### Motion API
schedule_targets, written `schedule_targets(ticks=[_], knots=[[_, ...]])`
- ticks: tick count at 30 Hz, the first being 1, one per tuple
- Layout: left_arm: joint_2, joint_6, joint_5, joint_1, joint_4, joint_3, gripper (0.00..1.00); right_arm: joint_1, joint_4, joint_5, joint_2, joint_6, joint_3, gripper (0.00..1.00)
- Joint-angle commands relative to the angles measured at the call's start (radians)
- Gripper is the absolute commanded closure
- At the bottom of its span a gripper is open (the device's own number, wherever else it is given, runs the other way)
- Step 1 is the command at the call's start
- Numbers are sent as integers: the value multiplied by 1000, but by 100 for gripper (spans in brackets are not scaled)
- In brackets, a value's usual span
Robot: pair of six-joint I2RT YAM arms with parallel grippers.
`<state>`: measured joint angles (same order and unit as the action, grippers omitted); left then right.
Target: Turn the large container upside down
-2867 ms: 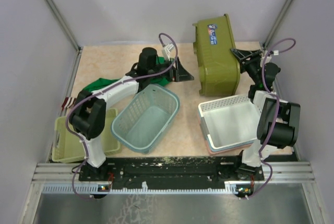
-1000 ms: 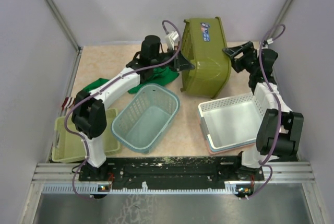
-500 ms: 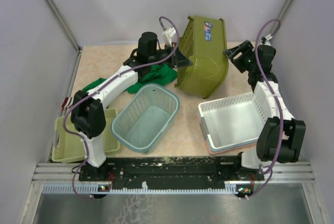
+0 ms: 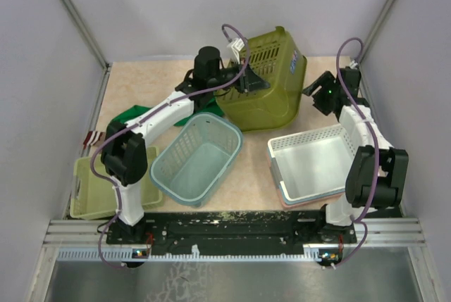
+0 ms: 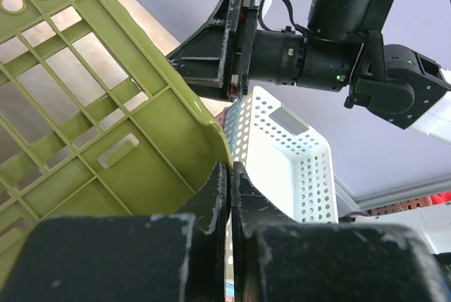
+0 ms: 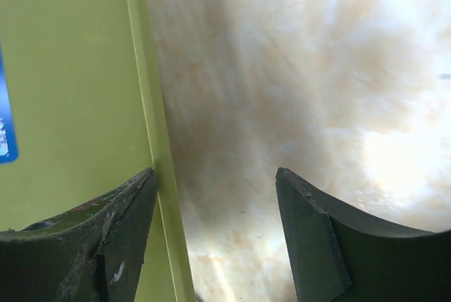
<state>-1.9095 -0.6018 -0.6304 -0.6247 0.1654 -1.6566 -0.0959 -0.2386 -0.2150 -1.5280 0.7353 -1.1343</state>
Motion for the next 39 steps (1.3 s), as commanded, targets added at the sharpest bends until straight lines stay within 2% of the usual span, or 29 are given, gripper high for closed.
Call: schedule_targets(ticks=[1,8,10,11,13,18,21,25,27,30,33,36,39], knots=[[-36,-76,-37,-7,139,-46,100,-19,-110,202,27,-53,-40,31],[-120,-126,-38,-15,188,-80,100,-19,-254,267,107,-174,-77,26],[-141,-127,-30,-16,186,-100,100,-19,-299,332,141,-185,-64,25],[-153,-128,-26,-17,186,-112,100,-19,-316,367,158,-186,-56,21],[-181,-129,-9,-17,169,-145,100,-21,-341,383,196,-215,-49,18],[-262,-117,-37,-18,77,-281,99,-21,-421,445,307,-279,-44,18],[-263,-110,-35,-22,79,-283,84,-21,-434,473,413,-286,-37,18],[-257,-106,-42,-29,79,-289,50,-21,-413,411,531,-259,-18,18],[-250,-105,-43,-30,73,-305,38,-21,-386,347,570,-261,-4,18],[-248,-79,-39,-29,-9,-403,30,-20,-374,252,575,-269,5,18],[-213,-20,-28,-22,-115,-477,25,2,-408,252,532,-250,-14,18],[-119,24,4,-1,-146,-411,21,84,-411,322,490,-222,-36,18],[-7,24,48,48,-151,-252,21,217,-409,440,435,-192,-64,18]])
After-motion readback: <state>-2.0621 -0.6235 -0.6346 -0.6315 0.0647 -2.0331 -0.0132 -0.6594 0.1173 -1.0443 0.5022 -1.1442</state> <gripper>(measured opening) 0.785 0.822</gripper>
